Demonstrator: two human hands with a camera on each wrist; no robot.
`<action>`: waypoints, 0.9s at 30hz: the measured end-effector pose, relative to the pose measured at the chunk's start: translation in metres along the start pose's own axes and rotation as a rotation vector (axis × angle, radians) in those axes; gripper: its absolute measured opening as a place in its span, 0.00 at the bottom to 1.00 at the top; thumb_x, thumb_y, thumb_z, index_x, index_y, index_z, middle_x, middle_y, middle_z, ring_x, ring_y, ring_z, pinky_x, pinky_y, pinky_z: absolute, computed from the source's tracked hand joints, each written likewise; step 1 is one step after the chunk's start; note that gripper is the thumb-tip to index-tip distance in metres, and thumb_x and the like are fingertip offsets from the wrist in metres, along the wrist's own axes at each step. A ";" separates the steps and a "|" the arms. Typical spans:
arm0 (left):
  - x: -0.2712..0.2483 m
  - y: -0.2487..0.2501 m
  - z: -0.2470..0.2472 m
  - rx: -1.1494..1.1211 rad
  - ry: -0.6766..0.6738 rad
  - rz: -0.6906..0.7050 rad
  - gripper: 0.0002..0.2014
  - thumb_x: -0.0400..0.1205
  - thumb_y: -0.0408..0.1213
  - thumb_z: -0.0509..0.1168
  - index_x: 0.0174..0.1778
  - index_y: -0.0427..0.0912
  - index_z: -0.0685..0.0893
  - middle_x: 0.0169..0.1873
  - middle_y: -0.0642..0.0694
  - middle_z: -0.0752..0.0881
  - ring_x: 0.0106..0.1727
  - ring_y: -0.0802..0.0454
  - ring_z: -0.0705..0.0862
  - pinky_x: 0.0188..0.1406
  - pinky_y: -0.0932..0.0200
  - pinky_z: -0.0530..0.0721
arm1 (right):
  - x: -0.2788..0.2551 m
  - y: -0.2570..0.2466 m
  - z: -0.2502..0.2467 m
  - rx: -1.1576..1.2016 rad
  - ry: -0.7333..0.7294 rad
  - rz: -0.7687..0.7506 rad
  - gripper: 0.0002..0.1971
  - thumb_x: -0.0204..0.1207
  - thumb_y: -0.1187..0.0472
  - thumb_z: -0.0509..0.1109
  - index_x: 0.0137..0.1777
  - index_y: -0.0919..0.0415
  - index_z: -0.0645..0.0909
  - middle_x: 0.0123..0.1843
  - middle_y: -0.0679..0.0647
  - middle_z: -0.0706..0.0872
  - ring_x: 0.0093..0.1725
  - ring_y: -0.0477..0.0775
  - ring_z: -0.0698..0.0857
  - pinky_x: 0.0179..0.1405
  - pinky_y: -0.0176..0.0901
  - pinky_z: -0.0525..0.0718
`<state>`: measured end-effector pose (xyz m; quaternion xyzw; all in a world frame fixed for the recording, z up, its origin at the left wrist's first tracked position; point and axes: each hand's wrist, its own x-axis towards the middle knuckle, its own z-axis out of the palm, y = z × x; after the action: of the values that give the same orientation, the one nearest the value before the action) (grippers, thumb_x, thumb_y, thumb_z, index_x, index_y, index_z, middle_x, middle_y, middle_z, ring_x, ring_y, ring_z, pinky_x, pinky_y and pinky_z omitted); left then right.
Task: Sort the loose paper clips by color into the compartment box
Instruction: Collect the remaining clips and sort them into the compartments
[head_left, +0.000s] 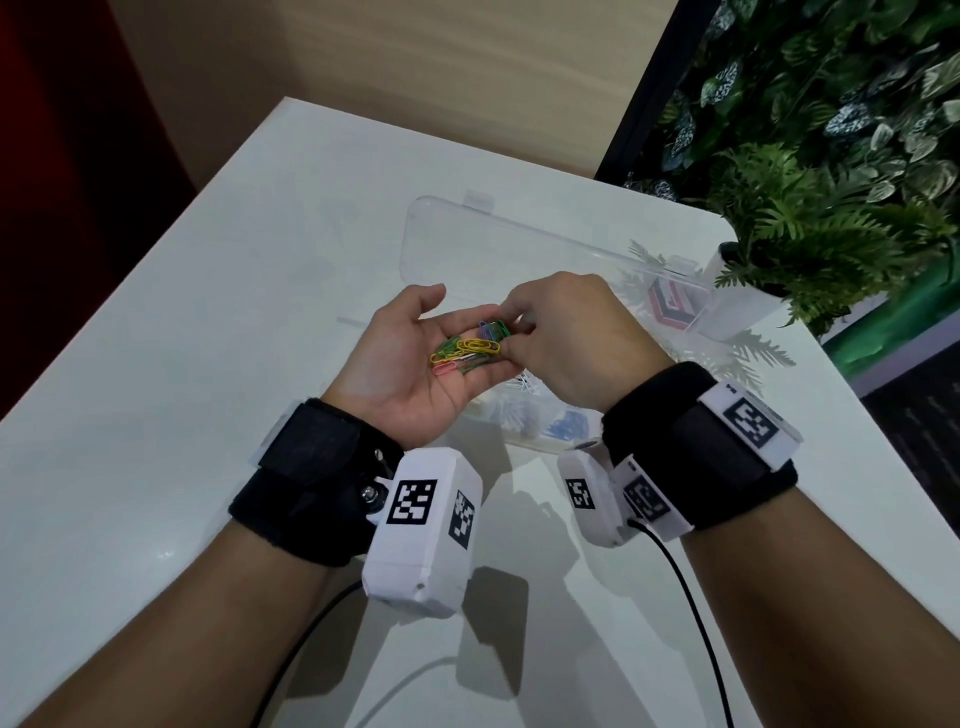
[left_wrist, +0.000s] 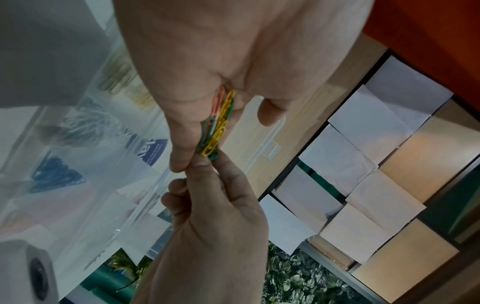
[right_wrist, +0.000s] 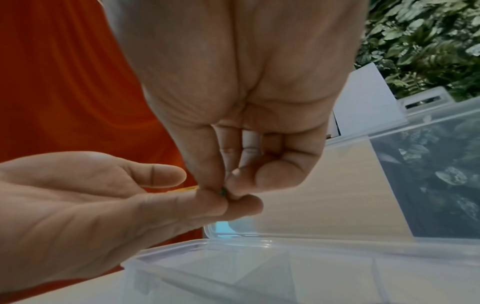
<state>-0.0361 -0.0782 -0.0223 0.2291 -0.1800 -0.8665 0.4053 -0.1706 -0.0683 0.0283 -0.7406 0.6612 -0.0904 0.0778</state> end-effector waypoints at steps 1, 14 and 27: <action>-0.001 0.001 0.000 0.001 -0.001 0.002 0.29 0.86 0.45 0.49 0.68 0.21 0.74 0.61 0.25 0.81 0.66 0.31 0.79 0.59 0.39 0.81 | 0.002 -0.001 0.000 0.017 -0.002 0.004 0.09 0.73 0.62 0.68 0.52 0.56 0.86 0.46 0.53 0.87 0.45 0.53 0.81 0.39 0.40 0.78; -0.009 0.027 -0.006 -0.070 0.036 0.035 0.30 0.86 0.46 0.51 0.72 0.23 0.71 0.69 0.24 0.76 0.56 0.32 0.83 0.47 0.40 0.88 | 0.021 -0.025 0.003 0.159 -0.029 0.060 0.07 0.69 0.62 0.68 0.41 0.64 0.85 0.37 0.56 0.85 0.37 0.53 0.79 0.29 0.40 0.74; -0.025 0.072 -0.041 -0.244 0.102 0.287 0.26 0.86 0.44 0.53 0.65 0.21 0.76 0.57 0.21 0.83 0.57 0.23 0.84 0.58 0.34 0.82 | 0.038 -0.037 0.025 0.281 0.031 0.150 0.06 0.72 0.63 0.68 0.39 0.63 0.85 0.36 0.51 0.84 0.38 0.51 0.81 0.28 0.35 0.75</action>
<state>0.0448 -0.1071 -0.0139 0.1939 -0.0837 -0.8024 0.5582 -0.1252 -0.1020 0.0133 -0.6697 0.6966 -0.1872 0.1768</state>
